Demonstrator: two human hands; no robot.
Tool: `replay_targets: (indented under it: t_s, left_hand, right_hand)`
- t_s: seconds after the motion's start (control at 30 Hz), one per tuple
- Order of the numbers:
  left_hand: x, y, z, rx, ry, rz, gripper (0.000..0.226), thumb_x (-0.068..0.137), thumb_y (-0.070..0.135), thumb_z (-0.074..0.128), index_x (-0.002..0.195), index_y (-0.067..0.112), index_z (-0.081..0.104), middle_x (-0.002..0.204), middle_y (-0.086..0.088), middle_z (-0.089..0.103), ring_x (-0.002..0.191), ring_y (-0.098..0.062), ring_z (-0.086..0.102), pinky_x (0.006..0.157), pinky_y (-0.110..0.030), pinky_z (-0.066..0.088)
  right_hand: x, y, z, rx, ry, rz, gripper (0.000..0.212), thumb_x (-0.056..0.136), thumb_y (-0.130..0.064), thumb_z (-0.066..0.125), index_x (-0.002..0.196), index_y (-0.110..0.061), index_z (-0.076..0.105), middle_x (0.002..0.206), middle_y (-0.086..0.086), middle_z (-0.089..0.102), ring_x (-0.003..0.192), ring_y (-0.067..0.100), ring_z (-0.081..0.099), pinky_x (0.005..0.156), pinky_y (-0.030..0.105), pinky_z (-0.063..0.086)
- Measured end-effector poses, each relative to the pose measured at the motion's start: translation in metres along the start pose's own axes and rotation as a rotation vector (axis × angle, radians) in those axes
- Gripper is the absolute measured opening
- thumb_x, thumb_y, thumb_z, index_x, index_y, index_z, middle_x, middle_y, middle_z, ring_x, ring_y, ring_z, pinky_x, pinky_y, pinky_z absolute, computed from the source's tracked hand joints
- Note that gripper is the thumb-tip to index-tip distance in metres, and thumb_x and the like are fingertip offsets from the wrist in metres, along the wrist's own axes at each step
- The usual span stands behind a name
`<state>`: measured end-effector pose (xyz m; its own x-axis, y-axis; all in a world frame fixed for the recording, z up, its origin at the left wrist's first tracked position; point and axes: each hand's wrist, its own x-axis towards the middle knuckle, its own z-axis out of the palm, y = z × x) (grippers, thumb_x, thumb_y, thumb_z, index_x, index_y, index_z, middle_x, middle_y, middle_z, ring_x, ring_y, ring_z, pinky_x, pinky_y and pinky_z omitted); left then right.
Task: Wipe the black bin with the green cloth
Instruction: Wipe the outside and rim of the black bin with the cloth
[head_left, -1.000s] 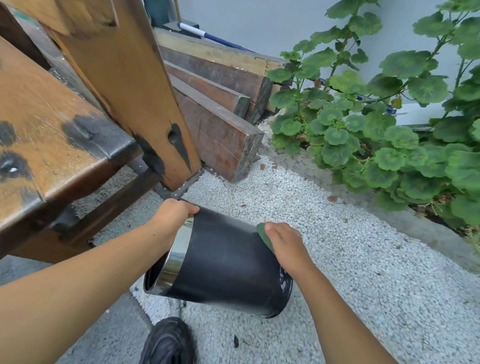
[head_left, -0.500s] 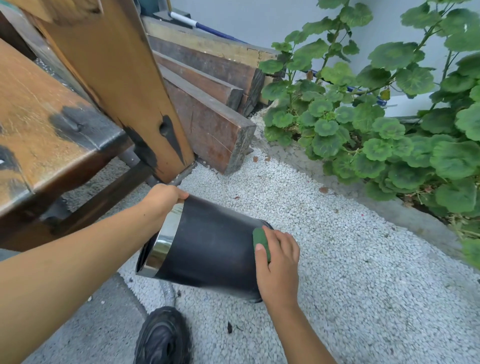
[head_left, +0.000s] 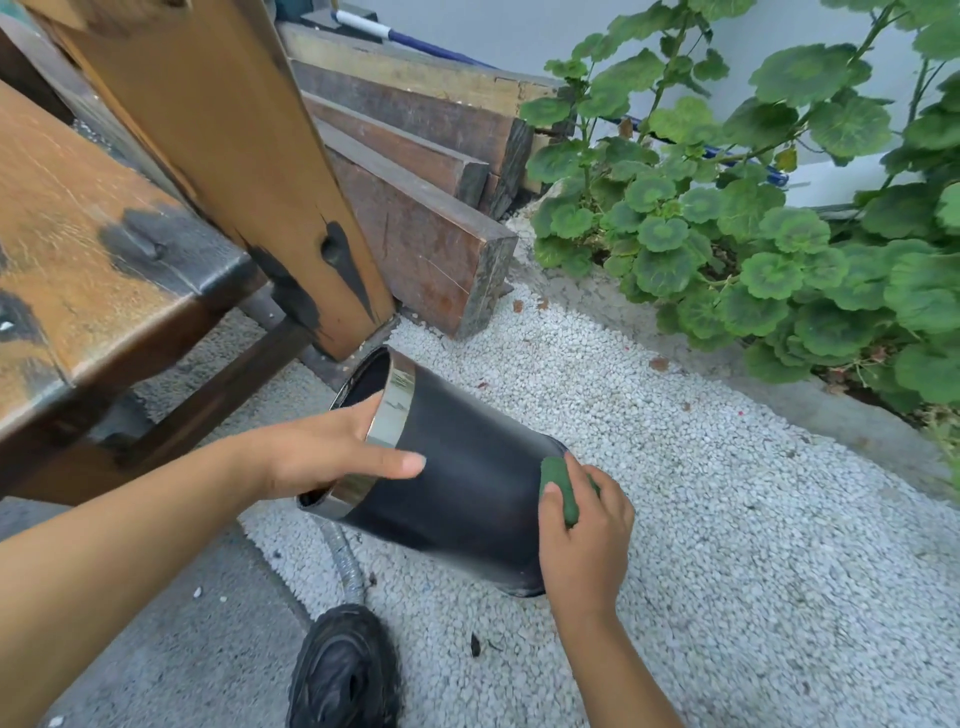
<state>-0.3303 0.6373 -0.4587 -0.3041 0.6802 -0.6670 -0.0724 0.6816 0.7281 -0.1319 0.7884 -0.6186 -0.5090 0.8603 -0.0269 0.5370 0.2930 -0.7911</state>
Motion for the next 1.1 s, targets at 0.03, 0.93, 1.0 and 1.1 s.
replay_targets:
  t_s: [0.03, 0.93, 1.0, 1.1]
  left_hand:
    - [-0.004, -0.001, 0.001, 0.073, -0.067, 0.001, 0.072, 0.079, 0.035, 0.081, 0.137, 0.046, 0.042, 0.132, 0.016, 0.065, 0.124, -0.007, 0.059, 0.105, -0.035, 0.044]
    - [0.043, -0.008, -0.001, -0.406, 0.700, -0.063, 0.030, 0.082, 0.013, 0.076, 0.081, 0.012, 0.046, 0.102, -0.011, 0.064, 0.094, -0.020, 0.063, 0.113, -0.048, 0.032]
    - [0.046, -0.007, -0.003, -0.375, 0.692, -0.053, 0.025, 0.084, 0.011, 0.074, 0.078, 0.010, 0.050, 0.092, -0.012, 0.066, 0.083, -0.020, 0.065, 0.103, -0.043, 0.043]
    - [0.049, -0.006, -0.006, -0.338, 0.694, -0.065, 0.030, 0.085, 0.009, 0.072, 0.067, 0.012, 0.049, 0.060, 0.000, 0.066, 0.062, -0.012, 0.066, 0.071, -0.033, 0.047]
  right_hand:
    - [0.005, 0.002, -0.002, 0.009, -0.008, 0.022, 0.046, 0.093, -0.039, 0.053, 0.137, -0.030, 0.060, 0.136, -0.007, 0.054, 0.131, 0.016, 0.039, 0.086, 0.041, 0.053]
    - [0.151, -0.071, 0.006, -0.254, -0.904, -0.009, 0.040, 0.095, -0.055, 0.039, 0.066, -0.028, 0.046, 0.078, -0.007, 0.050, 0.072, 0.015, 0.046, 0.076, 0.038, 0.037]
    - [0.142, -0.063, 0.003, -0.250, -0.847, -0.053, 0.037, 0.098, -0.058, 0.031, 0.076, -0.035, 0.050, 0.089, -0.014, 0.049, 0.088, 0.015, 0.048, 0.087, 0.041, 0.036]
    - [0.129, -0.050, -0.005, -0.180, -0.731, -0.082, 0.047, 0.102, -0.053, 0.026, 0.097, -0.026, 0.064, 0.112, -0.007, 0.059, 0.108, 0.021, 0.053, 0.092, 0.041, 0.039]
